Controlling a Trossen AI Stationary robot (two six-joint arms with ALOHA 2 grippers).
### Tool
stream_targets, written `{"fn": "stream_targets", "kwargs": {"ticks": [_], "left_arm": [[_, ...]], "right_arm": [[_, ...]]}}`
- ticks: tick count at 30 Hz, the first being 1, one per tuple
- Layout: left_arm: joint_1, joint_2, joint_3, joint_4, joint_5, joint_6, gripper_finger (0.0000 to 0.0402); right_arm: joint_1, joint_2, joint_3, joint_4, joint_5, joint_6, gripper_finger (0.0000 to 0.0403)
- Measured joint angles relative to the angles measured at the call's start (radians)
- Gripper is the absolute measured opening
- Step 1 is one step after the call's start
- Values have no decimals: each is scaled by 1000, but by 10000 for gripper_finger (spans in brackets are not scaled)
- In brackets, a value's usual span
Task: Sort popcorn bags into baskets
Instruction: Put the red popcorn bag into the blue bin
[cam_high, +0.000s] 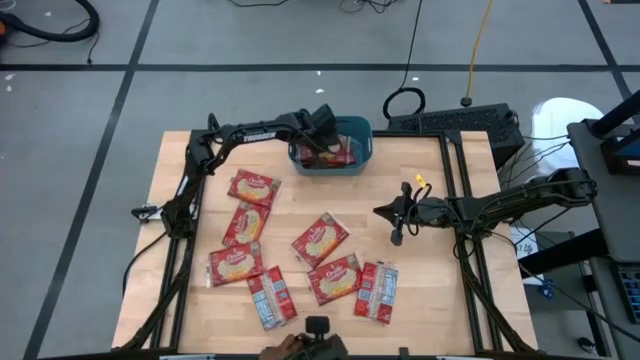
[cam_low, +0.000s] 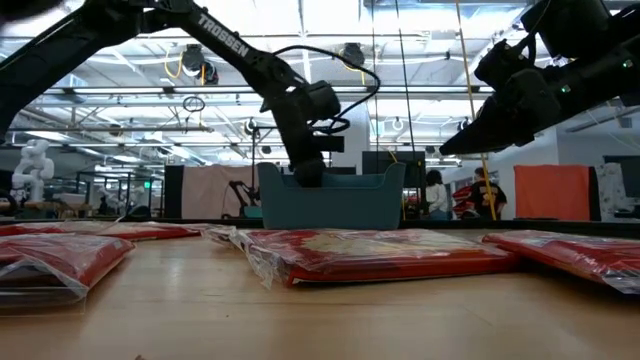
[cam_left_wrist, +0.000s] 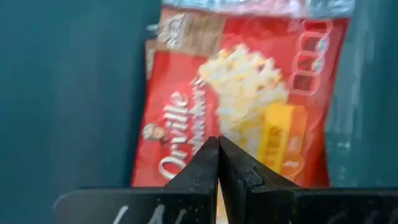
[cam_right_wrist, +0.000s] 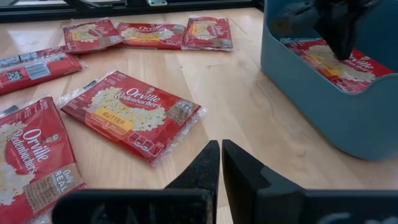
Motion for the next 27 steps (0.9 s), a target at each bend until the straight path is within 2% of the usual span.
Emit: {"fn": "stream_targets", "kwargs": {"ticks": [3, 10, 22, 27], "left_arm": [[22, 0, 0, -13, 57, 8, 9], [65, 14, 1, -9, 79, 8, 9], [78, 32, 1, 79, 12, -56, 10], [56, 13, -1, 40, 8, -82, 10]], "right_arm": [[0, 0, 0, 0, 0, 2, 13], [0, 0, 0, 0, -1, 2, 13], [7, 0, 0, 6, -1, 4, 13], [7, 2, 0, 1, -1, 31, 13]]}}
